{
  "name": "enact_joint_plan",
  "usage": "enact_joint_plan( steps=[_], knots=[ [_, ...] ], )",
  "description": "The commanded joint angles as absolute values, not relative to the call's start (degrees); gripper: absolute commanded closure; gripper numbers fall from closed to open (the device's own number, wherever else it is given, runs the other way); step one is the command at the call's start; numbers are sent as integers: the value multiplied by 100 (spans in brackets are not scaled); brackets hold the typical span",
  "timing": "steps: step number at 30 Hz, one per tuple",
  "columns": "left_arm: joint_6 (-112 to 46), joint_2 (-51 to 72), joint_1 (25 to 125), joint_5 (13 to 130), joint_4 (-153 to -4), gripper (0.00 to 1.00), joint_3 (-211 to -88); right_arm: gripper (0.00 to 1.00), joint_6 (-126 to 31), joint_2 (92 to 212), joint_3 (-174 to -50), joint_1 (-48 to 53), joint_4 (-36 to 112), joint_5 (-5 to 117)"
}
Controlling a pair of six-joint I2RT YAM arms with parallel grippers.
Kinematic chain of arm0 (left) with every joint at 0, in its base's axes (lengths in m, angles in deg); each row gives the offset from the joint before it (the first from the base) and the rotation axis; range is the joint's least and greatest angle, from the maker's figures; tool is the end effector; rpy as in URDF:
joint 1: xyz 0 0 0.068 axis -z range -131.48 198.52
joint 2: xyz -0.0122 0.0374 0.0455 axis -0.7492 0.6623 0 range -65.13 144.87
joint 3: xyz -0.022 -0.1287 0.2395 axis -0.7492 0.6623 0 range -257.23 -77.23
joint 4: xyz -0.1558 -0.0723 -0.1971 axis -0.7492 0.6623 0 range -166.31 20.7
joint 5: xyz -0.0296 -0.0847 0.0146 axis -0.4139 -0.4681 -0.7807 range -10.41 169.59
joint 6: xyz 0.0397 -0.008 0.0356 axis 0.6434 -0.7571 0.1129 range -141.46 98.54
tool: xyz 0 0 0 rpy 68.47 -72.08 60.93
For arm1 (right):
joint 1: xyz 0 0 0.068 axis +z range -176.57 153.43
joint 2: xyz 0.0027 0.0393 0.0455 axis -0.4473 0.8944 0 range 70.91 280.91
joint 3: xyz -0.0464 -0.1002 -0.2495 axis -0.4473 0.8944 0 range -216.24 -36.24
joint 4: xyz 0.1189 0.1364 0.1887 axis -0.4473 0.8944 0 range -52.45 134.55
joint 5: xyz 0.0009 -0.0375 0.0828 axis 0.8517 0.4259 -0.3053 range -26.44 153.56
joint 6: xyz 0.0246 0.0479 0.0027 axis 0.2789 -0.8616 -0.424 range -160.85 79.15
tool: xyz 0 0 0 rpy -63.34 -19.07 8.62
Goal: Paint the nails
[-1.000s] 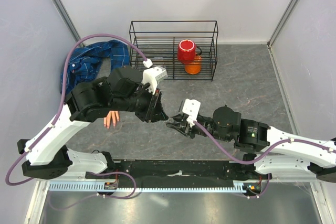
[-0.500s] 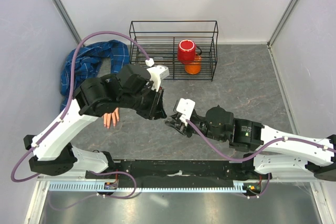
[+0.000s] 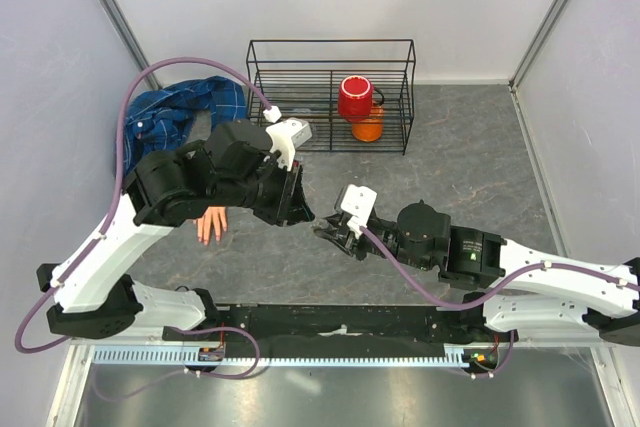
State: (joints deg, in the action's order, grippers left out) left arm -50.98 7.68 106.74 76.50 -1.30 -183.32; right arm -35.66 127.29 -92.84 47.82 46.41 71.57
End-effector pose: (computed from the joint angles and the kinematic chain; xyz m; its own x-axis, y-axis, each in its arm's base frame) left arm 0.1014 -0.1673 0.4774 -0.7337 0.2501 -0.6317 0.5843 0.7068 -0.3988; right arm 0.0658 0.2168 0.3778 0.0427 -0.1801 -0.9827 -0.9165 0.3845 -0.1103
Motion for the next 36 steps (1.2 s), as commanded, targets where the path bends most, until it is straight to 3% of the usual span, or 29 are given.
enact_joint_plan(
  steps=[1,36],
  knots=[
    [-5205,615,10618,7801,-107,98,-18499,100,-3637,12540,-9231,4770,4265,7182],
    [-5082,571,10530,7643,-230,98,-18639,100,-3655,12628,-9258,4770,4274,7015]
  ],
)
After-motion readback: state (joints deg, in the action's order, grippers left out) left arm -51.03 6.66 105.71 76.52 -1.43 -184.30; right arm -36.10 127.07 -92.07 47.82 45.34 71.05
